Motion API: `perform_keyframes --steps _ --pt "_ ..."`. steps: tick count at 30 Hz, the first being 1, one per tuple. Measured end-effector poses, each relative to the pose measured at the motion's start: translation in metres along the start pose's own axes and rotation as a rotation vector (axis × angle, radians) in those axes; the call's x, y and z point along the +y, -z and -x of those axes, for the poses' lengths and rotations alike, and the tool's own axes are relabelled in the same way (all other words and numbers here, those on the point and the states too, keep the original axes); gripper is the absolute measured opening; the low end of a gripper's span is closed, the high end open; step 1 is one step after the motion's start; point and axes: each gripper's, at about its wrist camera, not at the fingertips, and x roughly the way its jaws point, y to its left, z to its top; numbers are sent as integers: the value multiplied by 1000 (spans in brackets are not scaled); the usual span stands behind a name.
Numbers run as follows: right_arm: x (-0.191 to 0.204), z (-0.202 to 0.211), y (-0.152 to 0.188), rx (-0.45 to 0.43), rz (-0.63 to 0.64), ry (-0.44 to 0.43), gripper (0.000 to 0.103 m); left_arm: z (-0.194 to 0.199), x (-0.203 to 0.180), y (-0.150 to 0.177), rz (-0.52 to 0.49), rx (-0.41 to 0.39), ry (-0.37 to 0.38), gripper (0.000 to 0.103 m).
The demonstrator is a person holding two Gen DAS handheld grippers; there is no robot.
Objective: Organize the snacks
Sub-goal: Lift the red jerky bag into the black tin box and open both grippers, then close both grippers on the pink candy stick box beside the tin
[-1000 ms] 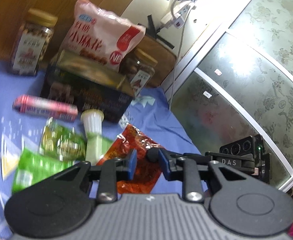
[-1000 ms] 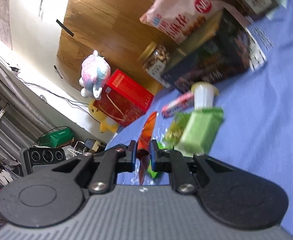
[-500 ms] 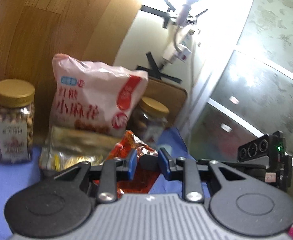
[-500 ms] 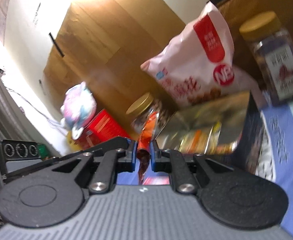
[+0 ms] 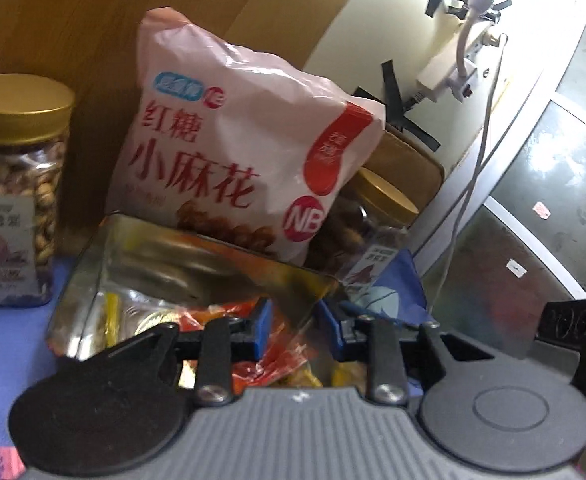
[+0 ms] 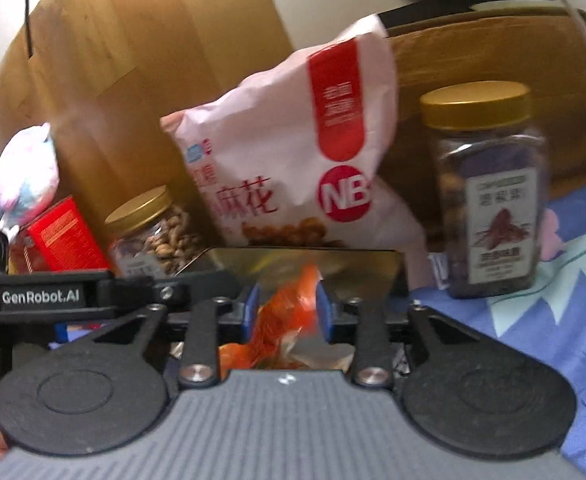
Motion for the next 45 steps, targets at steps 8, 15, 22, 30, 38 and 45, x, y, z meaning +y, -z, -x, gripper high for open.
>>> perform_keyframes --steps 8,15,22,30,38,45 --pt "7 45 19 -29 -22 -72 36 75 13 17 -10 -87 -48 31" --pt "43 50 65 90 70 -117 42 109 46 50 70 -74 -149 31" --pt "120 3 69 186 513 -73 42 107 85 64 254 -31 -248 31" --pt "113 -61 66 386 688 14 53 88 91 56 228 -37 -324 49" --pt "107 -70 69 415 664 -35 45 59 86 69 167 14 -341 46" --pt "121 -40 78 301 702 0 44 76 80 63 193 -11 -316 43"
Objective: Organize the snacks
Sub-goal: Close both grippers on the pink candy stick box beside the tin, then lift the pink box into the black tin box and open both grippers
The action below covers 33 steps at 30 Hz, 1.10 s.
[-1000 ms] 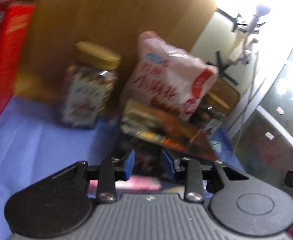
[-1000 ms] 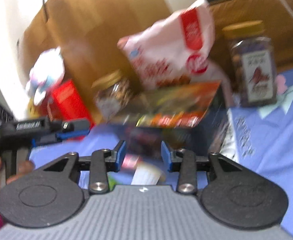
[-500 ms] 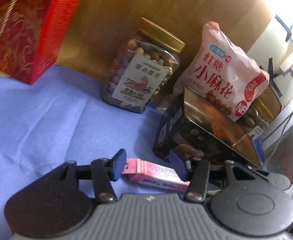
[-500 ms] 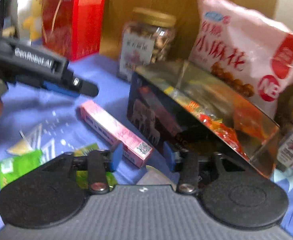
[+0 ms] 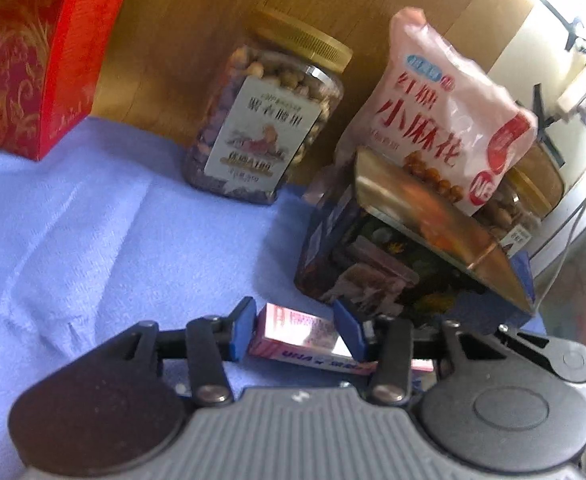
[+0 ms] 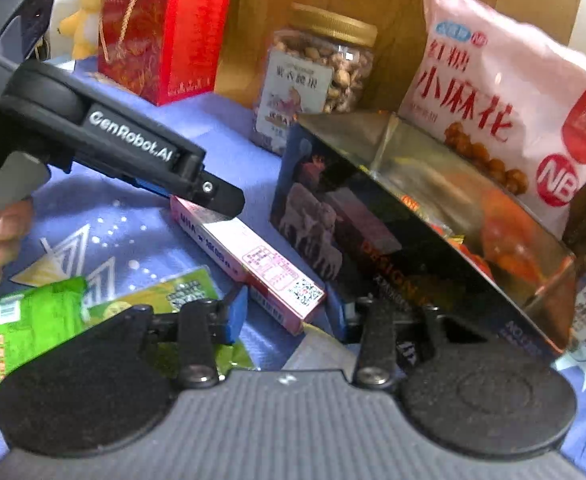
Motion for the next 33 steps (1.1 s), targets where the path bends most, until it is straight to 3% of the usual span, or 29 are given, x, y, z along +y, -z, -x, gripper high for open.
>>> perform_keyframes --steps 7,13,27,33 --pt "-2 44 -12 -159 34 98 44 42 -30 -21 -53 -130 79 43" --pt "-21 52 -18 -222 14 200 44 34 -64 -47 -147 -156 92 43" --pt "-72 21 1 -190 -79 299 48 -41 -94 -57 -183 -56 79 44" --pt "-77 33 5 -245 -129 289 49 -34 -85 -58 -167 -59 61 43"
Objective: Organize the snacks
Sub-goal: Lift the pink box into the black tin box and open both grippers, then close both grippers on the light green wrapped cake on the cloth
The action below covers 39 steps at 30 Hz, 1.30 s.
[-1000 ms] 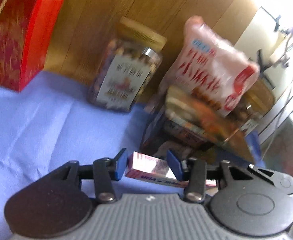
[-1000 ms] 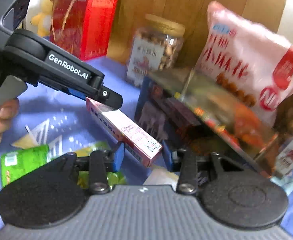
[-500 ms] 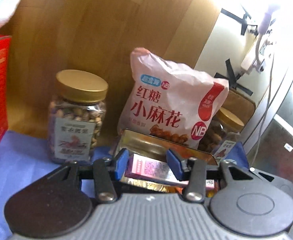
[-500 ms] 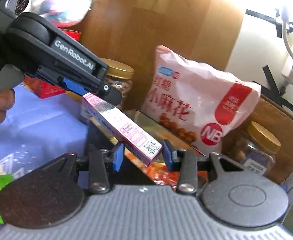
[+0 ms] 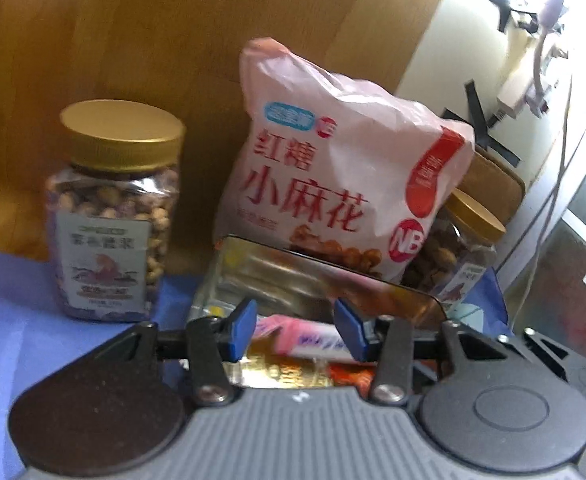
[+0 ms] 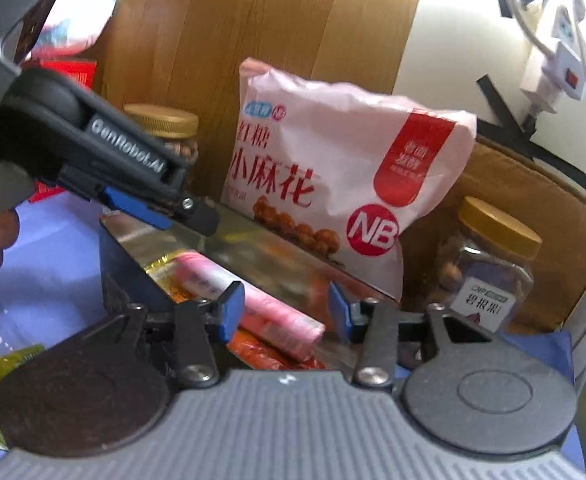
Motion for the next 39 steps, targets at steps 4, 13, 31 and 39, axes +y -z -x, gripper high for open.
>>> perform_keyframes --steps 4,13,31,39 --pt "-6 21 -2 -52 -77 14 49 17 8 2 34 -3 4 43" --pt "2 118 28 -256 -322 44 70 68 -13 52 -35 11 26 45" --pt "-89 243 -200 -524 -15 191 74 152 -14 109 -90 -26 -61 45" --pt "-51 232 -126 -509 -199 -57 74 153 3 125 -43 3 -98 46"
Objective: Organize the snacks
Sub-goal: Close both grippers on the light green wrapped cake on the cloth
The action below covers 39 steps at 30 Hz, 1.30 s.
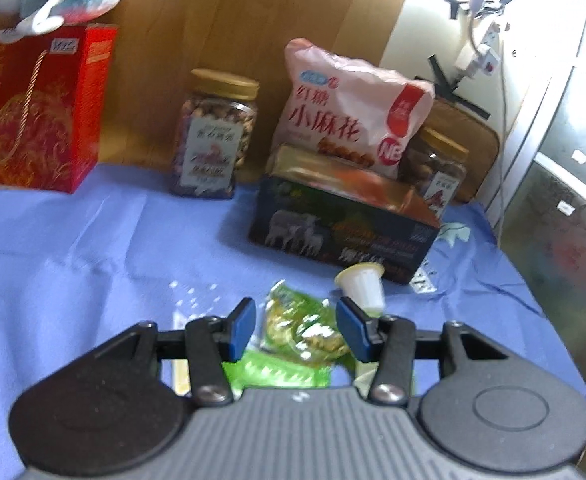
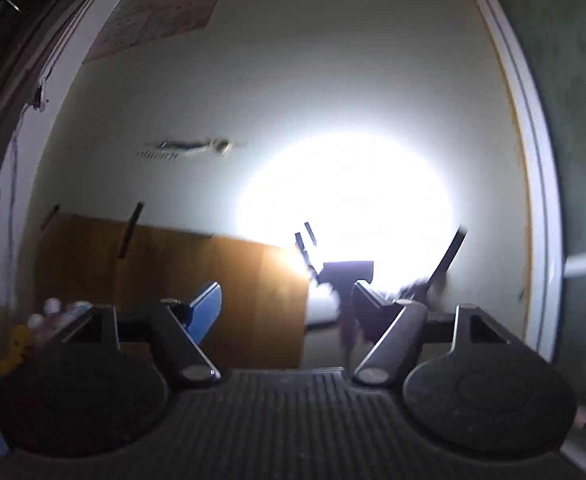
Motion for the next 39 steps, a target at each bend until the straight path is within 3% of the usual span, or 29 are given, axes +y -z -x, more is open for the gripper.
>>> perform_keyframes --steps 5,9,13,16,21,22,26,29,32,35,36,39 --pt "31 18 144 220 -161 -83 66 1 9 6 8 20 -26 45" --pt "41 8 222 441 -216 -71 55 -4 8 6 10 38 -15 46" --pt "37 -8 256 622 -230 -80 53 -12 -2 5 -7 66 36 46" --pt "39 -11 255 682 -238 -115 53 -24 -14 7 -16 108 94 46" --pt "52 -11 257 726 -167 -247 54 -50 -33 10 -47 182 158 47" --pt "56 -10 260 738 -141 -257 54 -55 -37 11 -59 192 155 54" --pt "70 -11 270 739 -21 -247 55 -71 -49 15 -85 214 152 56" --pt "72 -14 273 726 -26 -253 52 -78 -62 21 -116 217 149 53" --pt "77 -9 273 698 1 -227 41 -75 -74 25 -183 181 90 47" --pt "76 -2 267 645 4 -224 38 -62 -71 17 -156 166 121 47" --pt "74 -2 263 622 2 -223 33 -57 -71 12 -155 146 125 48" --pt "71 -4 245 547 8 -206 33 -43 -77 -6 -162 75 137 48"
